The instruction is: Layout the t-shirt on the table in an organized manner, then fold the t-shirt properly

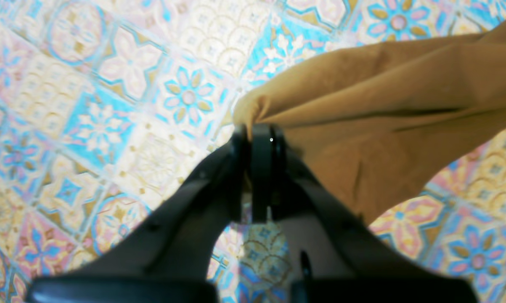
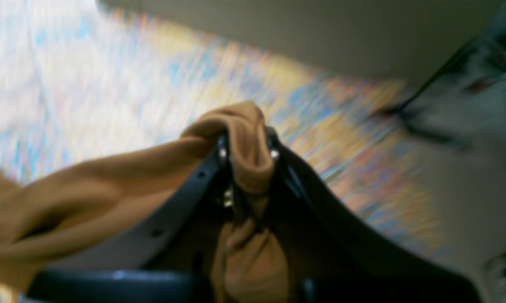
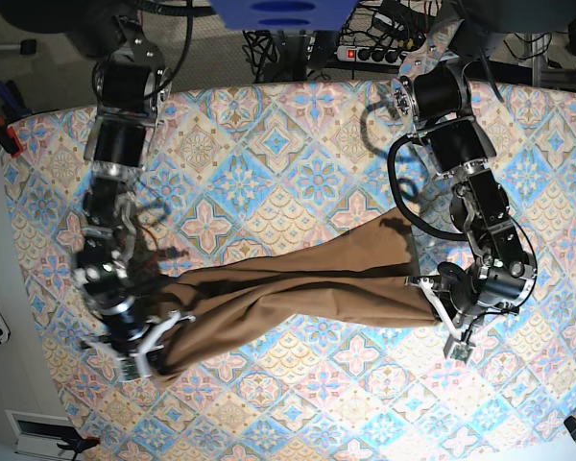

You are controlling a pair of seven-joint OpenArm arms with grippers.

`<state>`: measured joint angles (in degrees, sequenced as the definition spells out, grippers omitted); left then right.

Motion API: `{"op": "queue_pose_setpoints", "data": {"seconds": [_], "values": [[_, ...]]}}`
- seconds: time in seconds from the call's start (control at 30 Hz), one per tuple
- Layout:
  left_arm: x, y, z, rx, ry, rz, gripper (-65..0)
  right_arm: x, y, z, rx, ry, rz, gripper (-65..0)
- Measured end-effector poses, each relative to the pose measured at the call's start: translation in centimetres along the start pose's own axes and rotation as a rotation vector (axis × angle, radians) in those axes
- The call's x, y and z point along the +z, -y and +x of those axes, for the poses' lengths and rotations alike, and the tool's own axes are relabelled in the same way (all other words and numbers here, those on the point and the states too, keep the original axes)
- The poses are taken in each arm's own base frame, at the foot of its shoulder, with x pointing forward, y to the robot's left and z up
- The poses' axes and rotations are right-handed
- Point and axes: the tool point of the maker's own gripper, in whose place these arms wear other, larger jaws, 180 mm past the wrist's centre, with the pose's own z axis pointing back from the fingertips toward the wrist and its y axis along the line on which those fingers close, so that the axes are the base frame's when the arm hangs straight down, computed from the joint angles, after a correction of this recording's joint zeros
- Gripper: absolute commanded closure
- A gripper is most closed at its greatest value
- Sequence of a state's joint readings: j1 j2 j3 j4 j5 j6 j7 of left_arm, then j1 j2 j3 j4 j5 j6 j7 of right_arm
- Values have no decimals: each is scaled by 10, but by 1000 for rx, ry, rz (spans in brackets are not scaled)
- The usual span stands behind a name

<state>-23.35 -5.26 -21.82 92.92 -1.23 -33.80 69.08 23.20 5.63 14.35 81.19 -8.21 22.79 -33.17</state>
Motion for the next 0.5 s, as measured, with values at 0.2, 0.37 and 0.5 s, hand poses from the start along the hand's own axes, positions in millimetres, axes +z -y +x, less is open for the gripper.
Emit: {"op": "queue_pose_setpoints", "data": {"seconds": [0.2,0.37,0.5], "values": [[-18,-2,-8,34,7,-14,0,-63,-35,24,-40,71,149,0],[-25,-22,-31,166,-15,-9,0,-94,-29,-17,-114,-77,175,-281],[-27,-18,-33,171,-18,-22,-162,-106,-15,37,-149,94,160,-468]]}}
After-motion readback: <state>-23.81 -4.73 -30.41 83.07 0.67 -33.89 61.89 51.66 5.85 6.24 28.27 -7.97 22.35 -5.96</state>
